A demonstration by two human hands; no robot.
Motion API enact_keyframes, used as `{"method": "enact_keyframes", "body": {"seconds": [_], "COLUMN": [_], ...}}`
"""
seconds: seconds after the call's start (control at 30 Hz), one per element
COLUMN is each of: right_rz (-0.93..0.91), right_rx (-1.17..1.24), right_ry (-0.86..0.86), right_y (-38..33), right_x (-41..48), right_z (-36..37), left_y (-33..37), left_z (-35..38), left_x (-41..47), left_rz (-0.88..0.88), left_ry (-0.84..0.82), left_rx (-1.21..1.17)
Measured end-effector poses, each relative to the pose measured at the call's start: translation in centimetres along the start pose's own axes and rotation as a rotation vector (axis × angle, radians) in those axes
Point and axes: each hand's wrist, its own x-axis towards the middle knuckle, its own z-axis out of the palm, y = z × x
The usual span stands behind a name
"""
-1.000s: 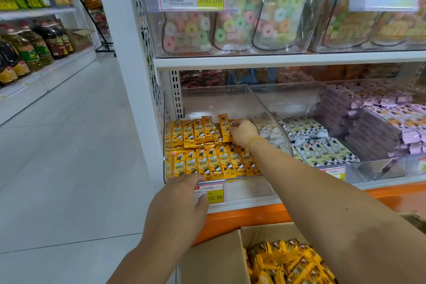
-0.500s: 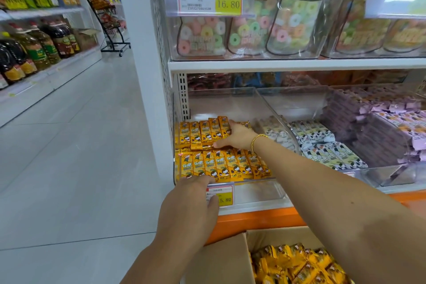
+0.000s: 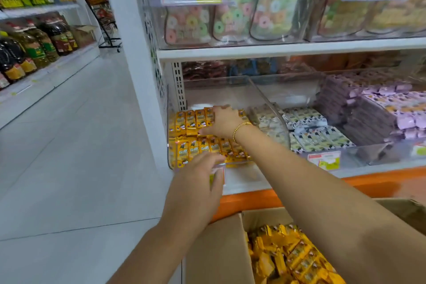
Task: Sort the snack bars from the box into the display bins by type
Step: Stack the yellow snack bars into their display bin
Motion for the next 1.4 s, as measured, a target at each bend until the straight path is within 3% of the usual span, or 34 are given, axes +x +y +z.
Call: {"method": "enact_keyframes", "body": {"seconds": [0.1, 0.17, 0.27, 0.4, 0.53, 0.67, 0.9, 1.07, 1.27, 1.4], "right_rz": [-0.257, -0.312, -0.207, -0.024, 0.1, 0.127, 0.099, 0.103, 0.114, 0.198], "right_rx": [0.143, 0.17, 0.202, 0.113, 0.085, 0.164, 0.006, 0.219, 0.355, 0.644], "right_ry": [0.135, 0.103, -0.042, -0.27, -0.434, -0.495, -0.256, -0.376, -0.319, -0.184], "right_y": [2.2, 4.9, 10.3, 17.8, 21.7, 21.0, 19.5, 18.5, 18.9, 19.2], "right_x": [-6.4, -11.2, -16.8, -20.0, -21.0, -20.2, -20.0, -20.2, -21.3, -22.2], "right_z": [-2.7, -3.1, -1.1, 6.9, 17.0, 23.9, 27.9, 28.8, 25.3, 17.7], "left_y": [2.3, 2.3, 1.2, -0.2, -1.0, 0.3, -0.4, 0.0, 0.8, 1.1], "left_z": [1.6, 3.6, 6.1, 8.2, 10.2, 12.0, 12.2, 12.0, 11.3, 10.0], "left_x": [-2.0, -4.2, -7.6, -10.8, -11.4, -10.3, -8.9, -8.5, -8.5, -7.2], "left_rz": [0.126, 0.071, 0.089, -0.001, -0.23, -0.344, -0.389, -0.348, -0.366, -0.459], "left_ry": [-0.024, -0.215, -0.614, -1.158, -1.366, -1.366, -1.33, -1.343, -1.298, -1.062], "left_rx": [-0.166, -0.102, 0.215, 0.404, 0.378, 0.326, 0.337, 0.363, 0.319, 0.185]}}
